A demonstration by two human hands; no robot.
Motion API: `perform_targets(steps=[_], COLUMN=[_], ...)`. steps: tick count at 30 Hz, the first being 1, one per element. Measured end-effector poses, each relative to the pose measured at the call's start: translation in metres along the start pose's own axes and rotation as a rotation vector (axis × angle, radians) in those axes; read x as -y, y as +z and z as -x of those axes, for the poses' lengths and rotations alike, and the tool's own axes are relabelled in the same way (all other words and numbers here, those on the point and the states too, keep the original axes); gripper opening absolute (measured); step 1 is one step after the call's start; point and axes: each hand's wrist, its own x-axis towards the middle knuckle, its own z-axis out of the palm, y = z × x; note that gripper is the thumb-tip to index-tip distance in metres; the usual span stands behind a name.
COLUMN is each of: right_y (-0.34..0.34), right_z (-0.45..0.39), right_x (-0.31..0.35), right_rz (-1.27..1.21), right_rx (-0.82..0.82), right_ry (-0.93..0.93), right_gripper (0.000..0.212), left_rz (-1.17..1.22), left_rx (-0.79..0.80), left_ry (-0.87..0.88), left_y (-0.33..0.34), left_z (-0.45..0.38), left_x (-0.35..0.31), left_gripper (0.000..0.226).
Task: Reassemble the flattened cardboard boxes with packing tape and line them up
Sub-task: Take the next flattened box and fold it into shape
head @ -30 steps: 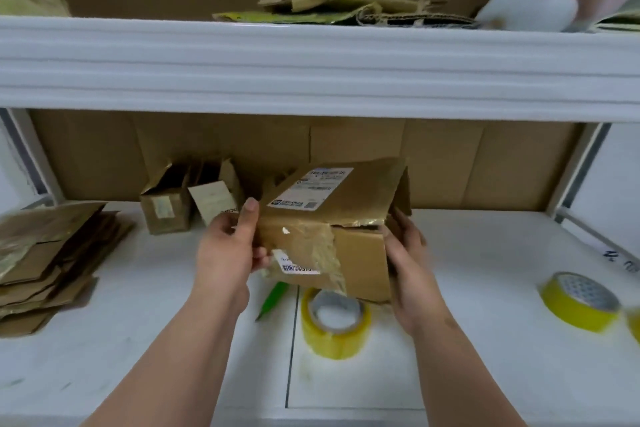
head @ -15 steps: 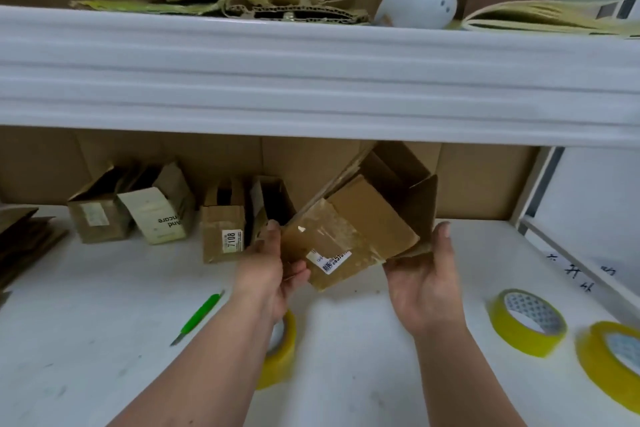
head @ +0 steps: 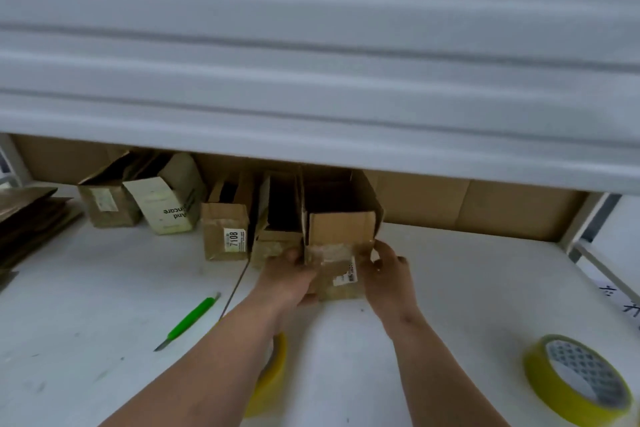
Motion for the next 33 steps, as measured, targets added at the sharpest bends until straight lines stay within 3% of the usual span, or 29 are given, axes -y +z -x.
perform_targets(steps=[4,8,11,14,17,22,27,30,33], right_y=[0.012,0.024,0.033,0.035,0.048,0.096,0.176,0.224,0.270], right_z=[-0.016,-0.014,-0.006,0.006,0.025,0.071,0.125,0.154,0.178], right_x=[0.011,0.018,0.026,0.034,0.049,0.093,0.147,0.177,0.199], right_rz=[-0.195,-0.367,-0.390,-0.275,-0.174,0.037,0.384,0.547,0.663], right_rx=[0.018,0.140,0.186,0.024,-0.093,0.033,0.135,0.227,0.317], right_ry=[0.073,0.135,0.129,0.078,0.010,-0.213,-0.479,-0.623,-0.676], right_gripper=[0.046,0.057,0.048,0.006,0.016,0.045,0.069,0.066,0.066], left_rz=[0.200,0.359,0.087,-0.100,-0.173,-0.396,-0.976,-1.275,-1.426], left_rx=[0.097,0.090,-0.022,-0.188,-0.298,-0.393,-0.470,-0.491,-0.482], left_ry=[0.049,0.037,0.111,0.191,0.239,0.277,0.252,0.253,0.243], left_y=[-0.005,-0.018,-0.030,-0.051,-0.082,-0.159,-0.274,-0.339,-0.394], left_z=[-0.011,-0.017,-0.013,-0.006,0.005,0.030,0.058,0.077,0.090], left_x=[-0.006,-0.007,-0.004,0.000,0.004,0.016,0.034,0.041,0.050], left_gripper=[0.024,0.034,0.028,0.019,0.019,0.029,0.055,0.058,0.052])
